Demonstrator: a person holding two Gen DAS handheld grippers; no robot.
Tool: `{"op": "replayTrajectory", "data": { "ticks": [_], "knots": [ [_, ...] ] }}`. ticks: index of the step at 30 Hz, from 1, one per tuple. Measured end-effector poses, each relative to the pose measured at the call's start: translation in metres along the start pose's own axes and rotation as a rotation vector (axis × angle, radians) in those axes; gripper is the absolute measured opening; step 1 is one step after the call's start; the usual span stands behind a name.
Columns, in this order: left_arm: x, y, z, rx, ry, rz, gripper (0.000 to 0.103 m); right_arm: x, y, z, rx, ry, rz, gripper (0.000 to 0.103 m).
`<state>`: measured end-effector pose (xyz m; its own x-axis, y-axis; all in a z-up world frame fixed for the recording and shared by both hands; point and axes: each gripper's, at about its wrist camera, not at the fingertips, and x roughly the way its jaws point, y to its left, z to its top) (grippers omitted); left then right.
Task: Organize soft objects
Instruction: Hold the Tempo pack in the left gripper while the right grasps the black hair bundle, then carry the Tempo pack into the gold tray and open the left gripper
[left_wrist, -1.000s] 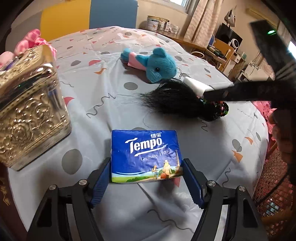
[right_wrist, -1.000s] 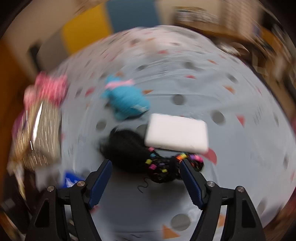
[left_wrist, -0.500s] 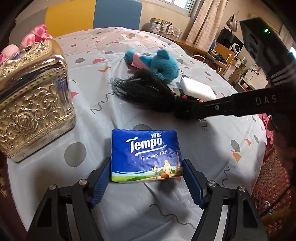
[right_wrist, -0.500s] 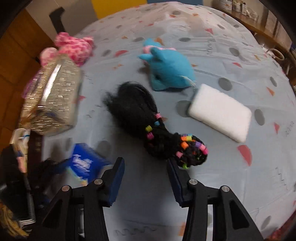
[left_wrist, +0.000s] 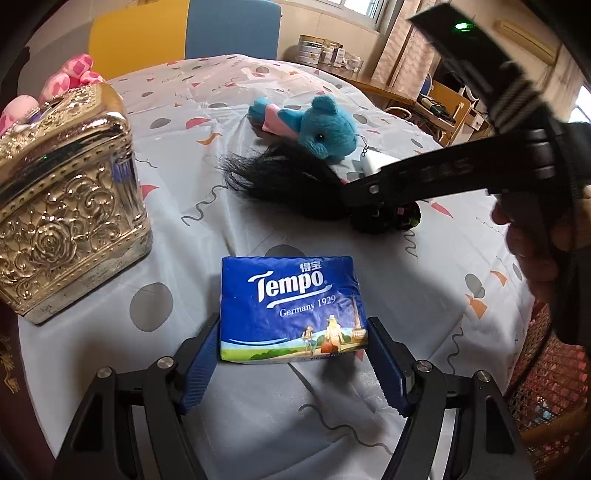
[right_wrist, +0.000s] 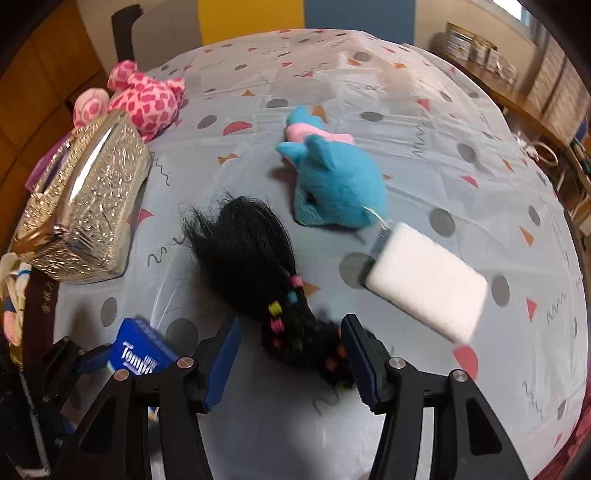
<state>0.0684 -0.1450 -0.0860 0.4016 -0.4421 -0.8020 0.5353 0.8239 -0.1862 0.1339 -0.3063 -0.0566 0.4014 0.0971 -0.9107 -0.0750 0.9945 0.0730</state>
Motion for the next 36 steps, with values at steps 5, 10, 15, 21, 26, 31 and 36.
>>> {"op": "replayTrajectory", "data": {
  "ticks": [5,10,15,21,26,31,36],
  "knots": [
    [0.0,-0.005,0.001,0.024,0.0,0.024,0.074,0.009,0.006,-0.001,-0.029,-0.03,-0.044,0.04],
    [-0.002,-0.005,0.013,0.002,0.03,0.019,0.073,0.009,-0.004,-0.002,0.018,-0.027,0.0,0.041],
    [-0.024,-0.009,0.044,0.004,-0.023,-0.002,0.073,0.013,-0.012,-0.002,0.057,-0.011,0.03,0.041],
    [-0.037,0.004,0.11,-0.04,-0.061,-0.018,0.073,0.022,-0.011,-0.003,0.06,0.034,0.024,0.041],
    [-0.048,0.035,0.171,-0.065,-0.125,0.08,0.073,0.023,-0.001,-0.004,0.006,0.028,-0.025,0.041],
    [-0.073,0.108,0.211,-0.152,-0.182,0.232,0.073,0.025,0.002,-0.002,-0.012,0.023,-0.035,0.041],
    [-0.111,0.197,0.21,-0.266,-0.224,0.394,0.073,0.025,0.007,-0.004,-0.015,0.02,-0.037,0.041]
  ]
}}
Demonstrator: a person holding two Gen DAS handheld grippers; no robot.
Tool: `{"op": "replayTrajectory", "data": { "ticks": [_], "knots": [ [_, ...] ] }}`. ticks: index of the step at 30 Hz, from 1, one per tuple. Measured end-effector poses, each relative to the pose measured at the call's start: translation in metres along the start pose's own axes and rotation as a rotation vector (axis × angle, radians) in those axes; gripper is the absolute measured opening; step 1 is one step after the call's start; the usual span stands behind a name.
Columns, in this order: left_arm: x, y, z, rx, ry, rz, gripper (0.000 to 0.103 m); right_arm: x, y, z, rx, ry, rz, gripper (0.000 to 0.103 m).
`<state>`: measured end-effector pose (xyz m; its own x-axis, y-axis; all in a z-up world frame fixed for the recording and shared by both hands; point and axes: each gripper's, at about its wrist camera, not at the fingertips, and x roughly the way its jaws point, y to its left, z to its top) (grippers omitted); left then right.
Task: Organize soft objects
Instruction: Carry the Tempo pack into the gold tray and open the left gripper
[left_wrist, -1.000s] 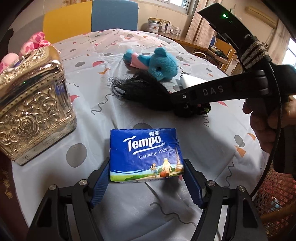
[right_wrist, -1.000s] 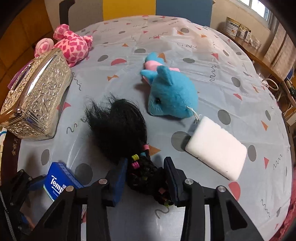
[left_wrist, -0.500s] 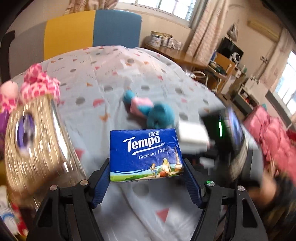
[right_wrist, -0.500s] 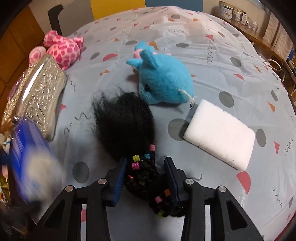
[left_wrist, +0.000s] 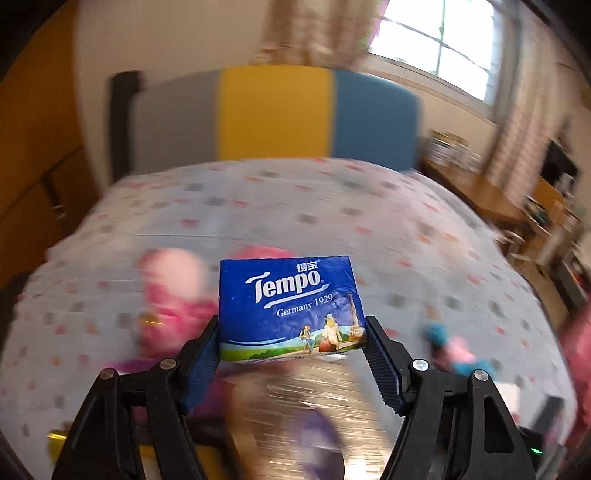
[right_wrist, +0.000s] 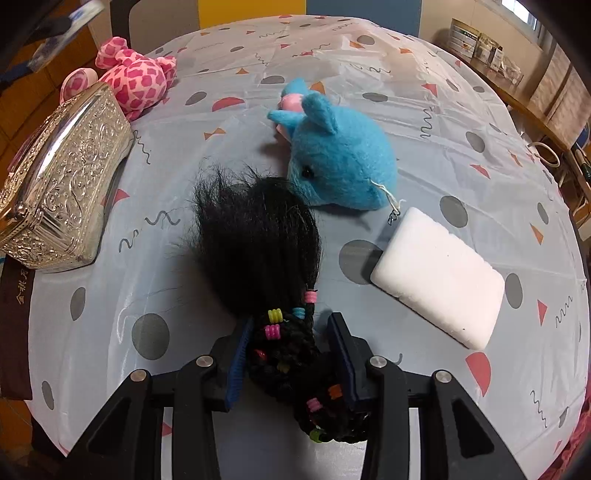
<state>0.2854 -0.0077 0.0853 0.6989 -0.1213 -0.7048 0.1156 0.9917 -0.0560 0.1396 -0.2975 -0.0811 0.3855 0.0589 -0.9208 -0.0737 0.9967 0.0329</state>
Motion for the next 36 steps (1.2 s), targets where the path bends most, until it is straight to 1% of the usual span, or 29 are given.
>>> {"op": "replayTrajectory", "data": {
  "ticks": [3,6,9,10,13,17,21,23,25,29,34,36],
  "knots": [
    [-0.003,0.049,-0.004,-0.05,-0.004,0.075,0.073,0.0,0.0,0.0,-0.003,-0.003,-0.006,0.041],
    [-0.014,0.098,-0.022,-0.08,-0.009,0.142,0.073,0.0,0.002,0.0,-0.008,-0.007,-0.012,0.041],
    [-0.03,0.133,-0.046,-0.111,-0.008,0.162,0.073,0.0,0.004,-0.001,-0.016,-0.012,-0.022,0.041],
    [-0.034,0.14,-0.051,-0.115,-0.007,0.169,0.073,0.001,0.005,0.0,-0.019,-0.014,-0.024,0.041],
    [-0.051,0.163,-0.083,-0.14,-0.004,0.173,0.073,0.002,0.006,0.0,-0.028,-0.018,-0.034,0.041],
    [-0.071,0.174,-0.12,-0.152,0.007,0.174,0.073,0.003,0.007,0.001,-0.032,-0.022,-0.043,0.041],
    [-0.08,0.179,-0.152,-0.17,0.031,0.182,0.073,0.004,0.011,0.001,-0.041,-0.026,-0.061,0.041],
    [-0.079,0.187,-0.167,-0.192,0.05,0.188,0.073,0.004,0.014,0.001,-0.045,-0.027,-0.072,0.041],
    [-0.073,0.196,-0.178,-0.21,0.077,0.212,0.073,0.005,0.017,0.0,-0.049,-0.028,-0.081,0.041],
    [-0.065,0.206,-0.197,-0.219,0.115,0.241,0.074,0.006,0.022,-0.002,-0.054,-0.029,-0.094,0.041],
    [-0.056,0.215,-0.219,-0.251,0.151,0.241,0.075,0.006,0.027,-0.005,-0.058,-0.033,-0.111,0.041],
    [-0.055,0.217,-0.225,-0.264,0.155,0.23,0.077,0.006,0.03,-0.007,-0.061,-0.035,-0.118,0.041]
  ]
}}
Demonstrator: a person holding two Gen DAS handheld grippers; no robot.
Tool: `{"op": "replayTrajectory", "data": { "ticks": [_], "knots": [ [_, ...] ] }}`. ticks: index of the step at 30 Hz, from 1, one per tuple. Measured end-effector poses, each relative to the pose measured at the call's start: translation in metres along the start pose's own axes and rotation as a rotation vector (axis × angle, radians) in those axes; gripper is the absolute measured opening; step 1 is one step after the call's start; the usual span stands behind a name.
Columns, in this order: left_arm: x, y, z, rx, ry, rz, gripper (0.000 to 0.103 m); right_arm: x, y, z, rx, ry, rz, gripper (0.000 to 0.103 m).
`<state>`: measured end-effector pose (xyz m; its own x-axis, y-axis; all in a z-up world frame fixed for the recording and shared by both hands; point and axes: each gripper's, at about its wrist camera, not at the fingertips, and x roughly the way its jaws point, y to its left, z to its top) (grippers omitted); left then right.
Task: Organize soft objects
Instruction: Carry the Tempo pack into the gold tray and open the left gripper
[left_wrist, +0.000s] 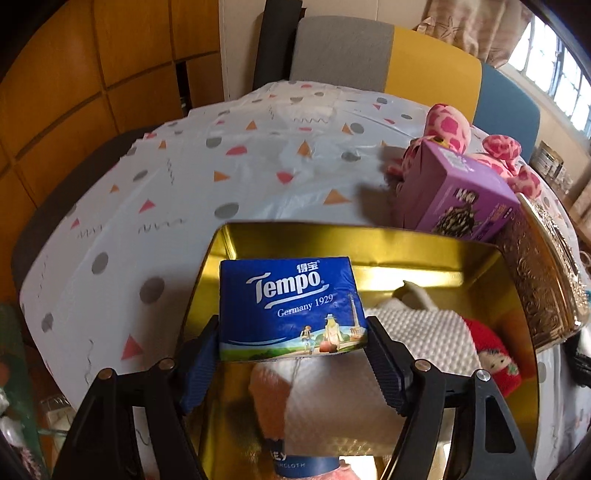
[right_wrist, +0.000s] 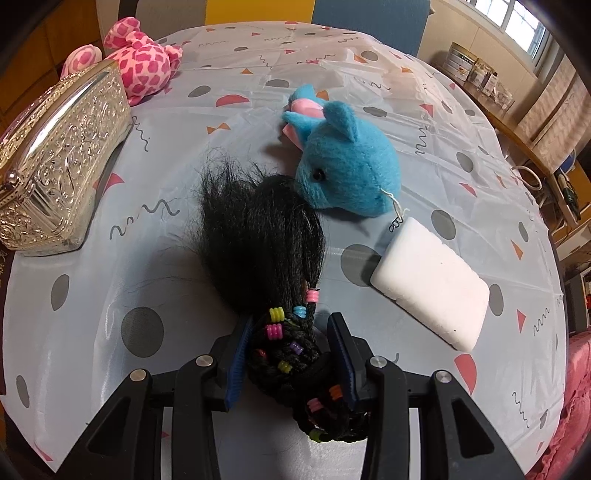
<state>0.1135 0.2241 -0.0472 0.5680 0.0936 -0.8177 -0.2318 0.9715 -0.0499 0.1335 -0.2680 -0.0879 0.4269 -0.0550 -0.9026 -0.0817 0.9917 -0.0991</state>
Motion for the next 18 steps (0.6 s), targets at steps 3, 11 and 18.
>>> {"op": "replayTrajectory", "data": {
  "ticks": [3,11,18],
  "knots": [
    [-0.003,0.005,-0.007,-0.015,-0.016,0.007,0.086,0.0,0.003,-0.001,0.002,-0.002,-0.012,0.041],
    [-0.044,0.017,-0.023,-0.074,-0.125,0.041,0.091,-0.002,0.016,0.0,0.028,0.002,-0.051,0.04],
    [-0.078,0.012,-0.045,-0.075,-0.191,0.052,0.094,-0.008,0.035,-0.002,0.025,0.004,0.014,0.04]
  ]
}}
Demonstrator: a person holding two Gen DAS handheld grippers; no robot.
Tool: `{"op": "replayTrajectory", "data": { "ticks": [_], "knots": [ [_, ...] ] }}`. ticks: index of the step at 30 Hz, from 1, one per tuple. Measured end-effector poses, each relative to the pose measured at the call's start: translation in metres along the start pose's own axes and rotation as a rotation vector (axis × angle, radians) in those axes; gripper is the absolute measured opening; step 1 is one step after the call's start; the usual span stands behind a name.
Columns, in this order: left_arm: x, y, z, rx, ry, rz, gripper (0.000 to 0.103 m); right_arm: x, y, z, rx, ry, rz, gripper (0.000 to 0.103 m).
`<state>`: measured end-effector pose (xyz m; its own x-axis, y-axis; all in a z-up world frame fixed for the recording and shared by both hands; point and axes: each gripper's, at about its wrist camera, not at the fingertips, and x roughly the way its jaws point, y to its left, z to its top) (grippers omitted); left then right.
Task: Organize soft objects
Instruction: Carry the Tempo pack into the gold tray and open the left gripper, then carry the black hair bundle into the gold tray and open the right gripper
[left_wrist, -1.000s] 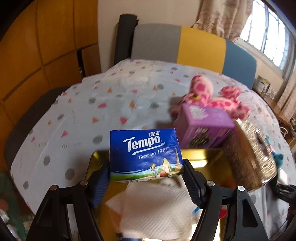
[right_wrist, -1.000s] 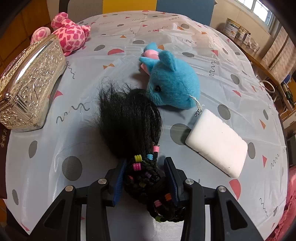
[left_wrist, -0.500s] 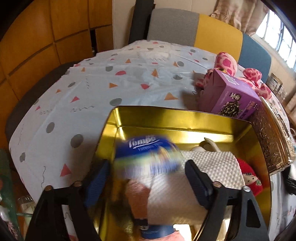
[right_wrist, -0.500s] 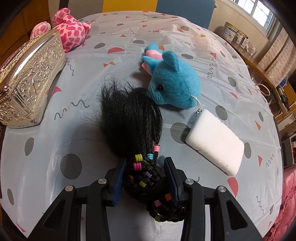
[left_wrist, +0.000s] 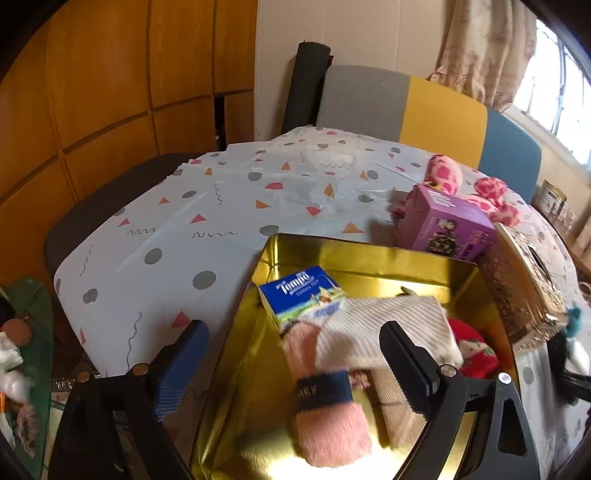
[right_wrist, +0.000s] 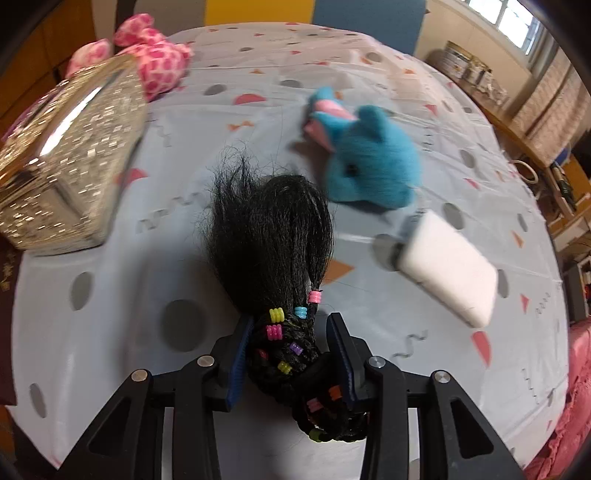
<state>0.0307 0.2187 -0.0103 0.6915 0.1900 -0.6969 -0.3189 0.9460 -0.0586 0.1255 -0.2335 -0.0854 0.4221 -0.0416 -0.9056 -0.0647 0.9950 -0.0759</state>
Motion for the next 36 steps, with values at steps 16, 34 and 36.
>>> {"op": "replayTrajectory", "data": {
  "ticks": [16,34,36],
  "knots": [
    [-0.019,-0.015,-0.026,0.029,0.021,-0.048,0.095,-0.017,-0.026,0.042,0.44,-0.021,0.487,0.035],
    [-0.027,-0.003,-0.032,0.011,0.023,-0.042,0.096,-0.09,0.053,0.187,0.275,-0.232,0.433,0.035],
    [-0.027,-0.001,-0.033,0.006,0.025,-0.038,0.096,-0.097,0.074,0.194,0.228,-0.247,0.456,0.035]
  ]
}}
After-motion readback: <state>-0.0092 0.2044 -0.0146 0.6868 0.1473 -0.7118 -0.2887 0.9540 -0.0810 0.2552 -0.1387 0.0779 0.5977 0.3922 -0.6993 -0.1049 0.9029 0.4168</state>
